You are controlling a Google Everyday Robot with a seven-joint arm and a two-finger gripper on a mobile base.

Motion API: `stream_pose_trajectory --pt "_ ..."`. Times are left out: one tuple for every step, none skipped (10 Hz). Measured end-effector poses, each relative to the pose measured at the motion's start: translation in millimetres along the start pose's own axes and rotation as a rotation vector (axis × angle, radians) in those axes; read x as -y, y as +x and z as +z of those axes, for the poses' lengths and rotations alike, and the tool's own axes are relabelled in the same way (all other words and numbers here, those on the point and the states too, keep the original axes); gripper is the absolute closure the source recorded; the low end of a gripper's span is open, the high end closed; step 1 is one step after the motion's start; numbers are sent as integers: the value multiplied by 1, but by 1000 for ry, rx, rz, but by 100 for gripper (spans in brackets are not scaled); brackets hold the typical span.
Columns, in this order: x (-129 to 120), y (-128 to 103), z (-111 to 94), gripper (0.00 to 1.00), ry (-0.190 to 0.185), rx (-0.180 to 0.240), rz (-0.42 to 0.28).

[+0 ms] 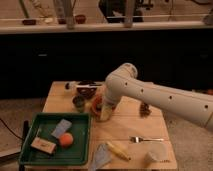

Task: Place brush in table surface

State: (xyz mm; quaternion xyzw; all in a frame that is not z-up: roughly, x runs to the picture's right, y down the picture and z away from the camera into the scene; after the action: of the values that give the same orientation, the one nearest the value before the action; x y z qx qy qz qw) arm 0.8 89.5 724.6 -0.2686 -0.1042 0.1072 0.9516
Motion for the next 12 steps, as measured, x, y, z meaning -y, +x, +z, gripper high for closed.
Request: stream_pose_trajectory --pt "5 -5 0 20 8 6 -23" --pt "13 -12 1 20 28 24 -53" --pt "16 -15 0 20 42 35 -63" --pt "23 -20 -1 20 76 68 -77" --pt "29 -23 -2 20 102 89 -87" --pt "35 -29 -1 20 117 110 -98" --pt "40 -35 -1 20 128 124 -108" --pt "46 -40 1 20 132 137 -120" --pt "55 -44 3 20 127 150 -134" --pt "60 -47 4 20 119 159 -146" --pt "66 -48 5 20 113 163 -155" --pt "75 -50 8 20 102 163 -171"
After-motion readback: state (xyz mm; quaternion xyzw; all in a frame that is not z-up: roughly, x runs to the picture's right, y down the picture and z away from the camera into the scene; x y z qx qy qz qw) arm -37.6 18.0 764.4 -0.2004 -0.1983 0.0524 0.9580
